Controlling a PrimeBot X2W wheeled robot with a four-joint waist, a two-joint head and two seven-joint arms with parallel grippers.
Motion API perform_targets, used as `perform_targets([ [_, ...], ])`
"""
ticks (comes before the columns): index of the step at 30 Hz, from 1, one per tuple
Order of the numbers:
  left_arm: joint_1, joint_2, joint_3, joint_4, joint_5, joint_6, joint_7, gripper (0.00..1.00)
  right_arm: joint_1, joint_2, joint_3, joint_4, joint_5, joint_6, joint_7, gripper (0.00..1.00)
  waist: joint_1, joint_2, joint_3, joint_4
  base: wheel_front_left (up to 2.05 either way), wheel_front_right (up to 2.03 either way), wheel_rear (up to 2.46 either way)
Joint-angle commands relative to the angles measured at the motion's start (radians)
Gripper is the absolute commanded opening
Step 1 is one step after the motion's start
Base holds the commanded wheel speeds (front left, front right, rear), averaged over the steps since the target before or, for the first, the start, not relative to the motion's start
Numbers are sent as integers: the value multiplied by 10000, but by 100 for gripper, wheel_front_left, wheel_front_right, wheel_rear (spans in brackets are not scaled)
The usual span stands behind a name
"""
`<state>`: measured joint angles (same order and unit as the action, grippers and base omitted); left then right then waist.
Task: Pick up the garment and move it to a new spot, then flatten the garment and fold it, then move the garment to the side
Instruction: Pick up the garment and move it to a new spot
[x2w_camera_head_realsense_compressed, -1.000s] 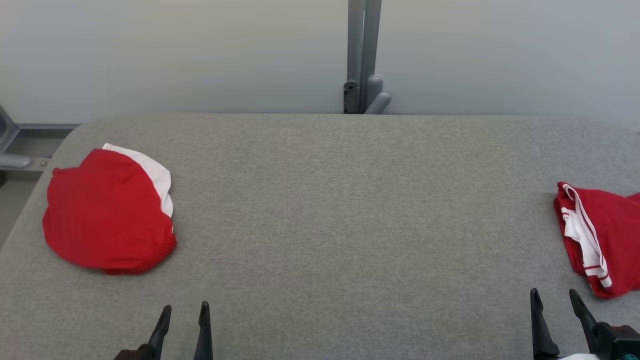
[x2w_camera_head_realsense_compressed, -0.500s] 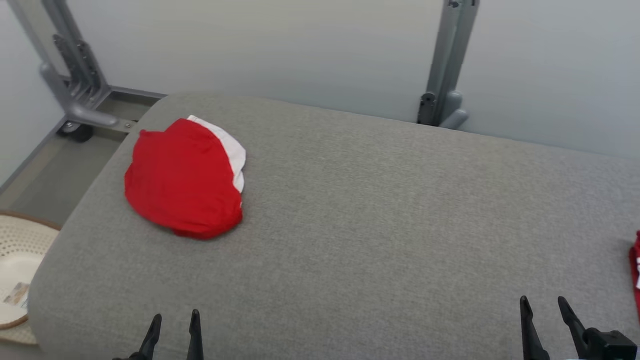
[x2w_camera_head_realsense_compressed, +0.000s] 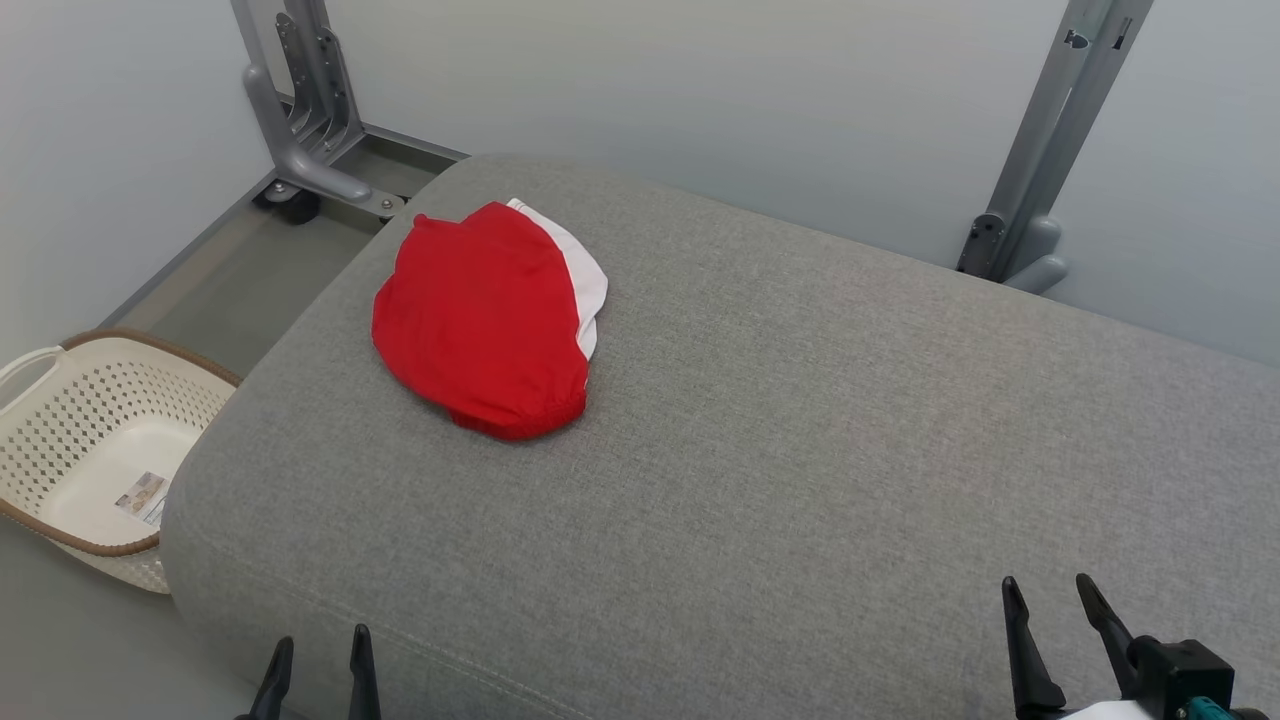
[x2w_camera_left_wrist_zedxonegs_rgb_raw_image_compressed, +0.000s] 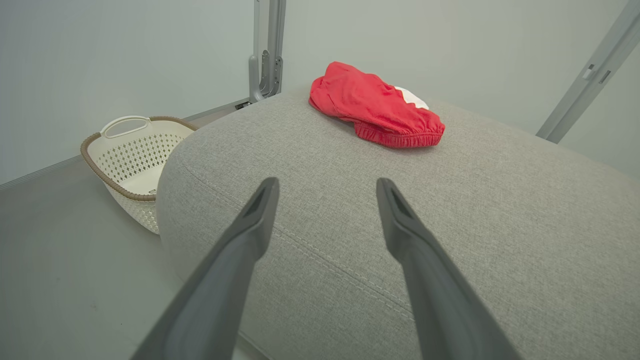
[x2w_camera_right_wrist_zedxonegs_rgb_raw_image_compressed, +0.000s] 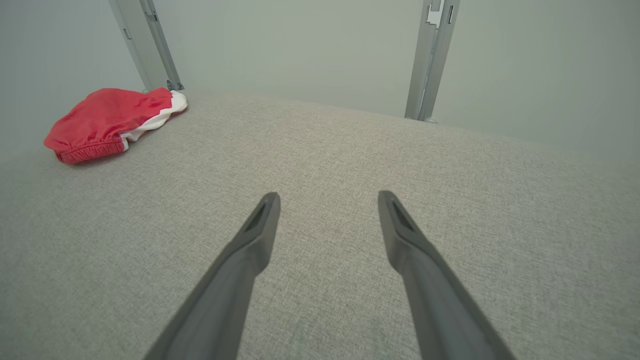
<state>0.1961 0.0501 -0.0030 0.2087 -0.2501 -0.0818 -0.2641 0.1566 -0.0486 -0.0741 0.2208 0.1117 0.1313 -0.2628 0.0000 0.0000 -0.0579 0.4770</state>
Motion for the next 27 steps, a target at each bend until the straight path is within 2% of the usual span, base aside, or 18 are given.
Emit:
perform_targets([
  [1, 95, 19, -20, -11, -40, 34, 3, 100, -66, -37, -9, 38, -34, -11, -25, 100, 0, 0, 25, 21, 0, 0, 0],
  [8, -238, 19, 69, 130, 51, -109, 3, 100, 247, -37, -108, -84, -51, -11, -25, 100, 0, 0, 256, -208, 0, 0, 0],
  [14, -1568, 17, 236, 257, -161, -333, 3, 100, -595, -42, -235, -445, -816, -11, -25, 100, 0, 0, 2130, -725, 0, 0, 0],
  [20, -3441, 11, 412, 881, -834, -468, 3, 100, -1652, -48, -330, -862, -1619, -11, -25, 100, 0, 0, 4076, -1068, 0, 0, 0],
  [25, -4904, 64, 546, 1709, -1479, -495, 3, 100, -2212, -45, -316, -1152, -1957, -11, -25, 100, 0, 0, 5058, -1238, 0, 0, 0],
  [27, -5569, 252, 481, 2169, -1846, -495, 3, 100, -2468, -45, -264, -1240, -2088, -11, -25, 100, 0, 0, 5393, -1353, 0, 0, 0],
])
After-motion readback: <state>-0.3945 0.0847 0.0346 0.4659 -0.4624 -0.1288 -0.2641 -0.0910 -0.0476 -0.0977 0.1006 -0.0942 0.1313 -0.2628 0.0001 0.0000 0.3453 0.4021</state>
